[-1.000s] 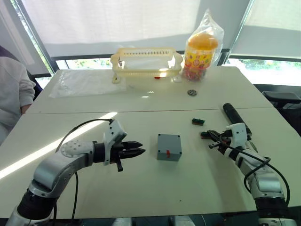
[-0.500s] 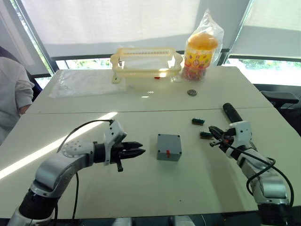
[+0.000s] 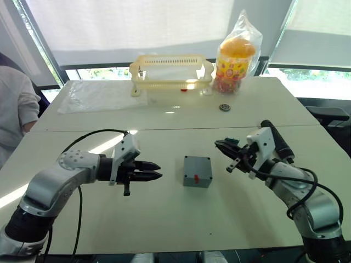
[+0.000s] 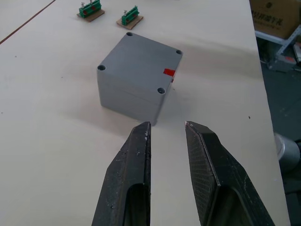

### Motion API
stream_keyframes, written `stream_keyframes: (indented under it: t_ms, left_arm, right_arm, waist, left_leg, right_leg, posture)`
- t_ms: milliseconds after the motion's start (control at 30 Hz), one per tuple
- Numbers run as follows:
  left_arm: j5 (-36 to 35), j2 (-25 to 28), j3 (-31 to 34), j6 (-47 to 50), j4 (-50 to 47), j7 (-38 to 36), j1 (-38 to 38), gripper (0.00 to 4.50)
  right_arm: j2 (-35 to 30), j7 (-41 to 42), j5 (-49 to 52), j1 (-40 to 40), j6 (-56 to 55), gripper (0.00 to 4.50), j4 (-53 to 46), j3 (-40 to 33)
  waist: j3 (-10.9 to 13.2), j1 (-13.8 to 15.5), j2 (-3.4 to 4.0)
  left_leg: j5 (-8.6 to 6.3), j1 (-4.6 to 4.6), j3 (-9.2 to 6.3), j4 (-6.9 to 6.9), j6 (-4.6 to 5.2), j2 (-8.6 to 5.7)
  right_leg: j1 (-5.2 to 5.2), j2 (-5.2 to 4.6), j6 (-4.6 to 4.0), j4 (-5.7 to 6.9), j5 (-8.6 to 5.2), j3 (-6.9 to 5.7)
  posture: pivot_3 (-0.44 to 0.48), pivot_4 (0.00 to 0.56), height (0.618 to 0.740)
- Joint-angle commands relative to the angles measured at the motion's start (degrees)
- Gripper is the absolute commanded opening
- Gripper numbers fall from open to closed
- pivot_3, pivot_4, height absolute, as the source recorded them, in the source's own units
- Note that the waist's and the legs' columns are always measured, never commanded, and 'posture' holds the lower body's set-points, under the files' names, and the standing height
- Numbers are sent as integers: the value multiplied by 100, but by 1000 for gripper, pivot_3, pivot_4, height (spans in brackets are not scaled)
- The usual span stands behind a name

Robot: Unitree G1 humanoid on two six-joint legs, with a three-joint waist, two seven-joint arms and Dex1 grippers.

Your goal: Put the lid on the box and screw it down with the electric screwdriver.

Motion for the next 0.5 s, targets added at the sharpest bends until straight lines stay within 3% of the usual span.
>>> stream_keyframes:
  t_ms: [33,500]
  left_arm:
    - [36,30,113,-113,-17,19,-124,1125]
    - [-12,-116,129,-30,-193,313,42,1125]
  right_arm:
    - [78,63,-49,39,-141,26,-108,161]
    - [68,334,-444,51,-599,26,522,275]
  waist:
    - [0,-7,0]
    - [0,-13,0]
  left_leg:
    - [0,-1,1,1,0,-1]
    - [0,-5,1,-1,0,0]
  right_leg:
    - [0,-1,0,-1,0,1]
    - [-8,3,12,1,7,0]
  posture:
    - [0,150,740]
    - [0,150,740]
